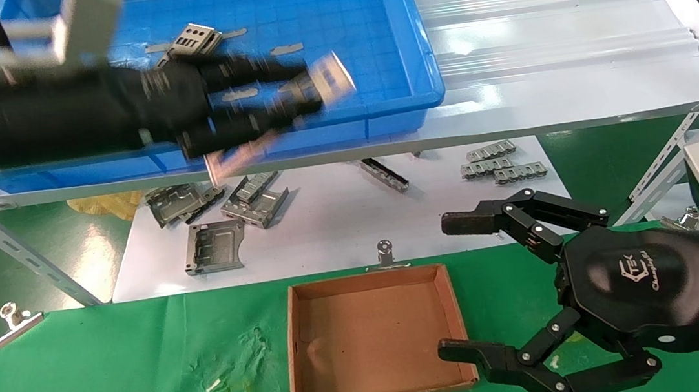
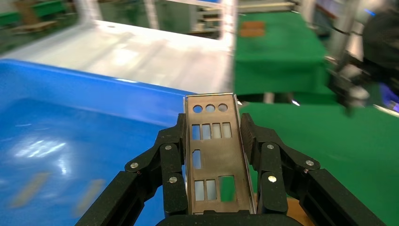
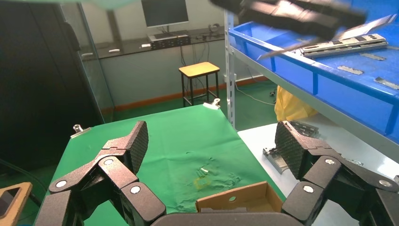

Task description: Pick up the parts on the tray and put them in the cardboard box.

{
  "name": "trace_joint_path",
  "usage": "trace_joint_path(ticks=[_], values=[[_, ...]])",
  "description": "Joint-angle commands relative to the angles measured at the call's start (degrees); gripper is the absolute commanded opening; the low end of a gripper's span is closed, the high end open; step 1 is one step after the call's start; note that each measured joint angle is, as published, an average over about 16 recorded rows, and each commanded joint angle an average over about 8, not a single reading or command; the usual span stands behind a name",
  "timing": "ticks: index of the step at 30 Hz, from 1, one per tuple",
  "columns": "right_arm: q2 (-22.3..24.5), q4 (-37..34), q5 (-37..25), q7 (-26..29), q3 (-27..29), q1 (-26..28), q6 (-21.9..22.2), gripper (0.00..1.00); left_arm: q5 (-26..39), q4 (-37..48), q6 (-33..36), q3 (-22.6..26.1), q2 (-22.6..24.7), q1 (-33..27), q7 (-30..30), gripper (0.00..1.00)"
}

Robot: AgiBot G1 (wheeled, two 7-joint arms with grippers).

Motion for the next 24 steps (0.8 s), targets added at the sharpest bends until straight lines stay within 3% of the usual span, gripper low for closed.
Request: trace_joint_path(ticks=[1, 6, 11, 18, 24], values=[[0.0, 0.0, 0.0, 0.0, 0.0, 0.0, 0.0, 1.00, -2.6, -5.6, 0.9, 1.0, -1.1, 3.4, 0.0, 0.00], [0.0, 0.0, 0.0, 0.0, 0.0, 0.0, 0.0, 1.00, -3.8, -15.6, -2.6, 4.3, -2.5, 11.9, 2.9, 0.00], [0.0, 0.0, 0.0, 0.0, 0.0, 0.0, 0.0, 1.00, 0.1, -19.7, -10.6, 6.3, 0.9, 19.6, 9.1, 0.00], [0.0, 0.0, 0.0, 0.0, 0.0, 0.0, 0.0, 1.00, 5.5, -20.8, -23.1, 8.1, 7.6, 27.0, 17.8, 0.00], [0.0, 0.0, 0.0, 0.0, 0.0, 0.0, 0.0, 1.00, 7.6, -17.3, -27.3, 8.7, 11.6, 28.0, 23.2, 0.00]])
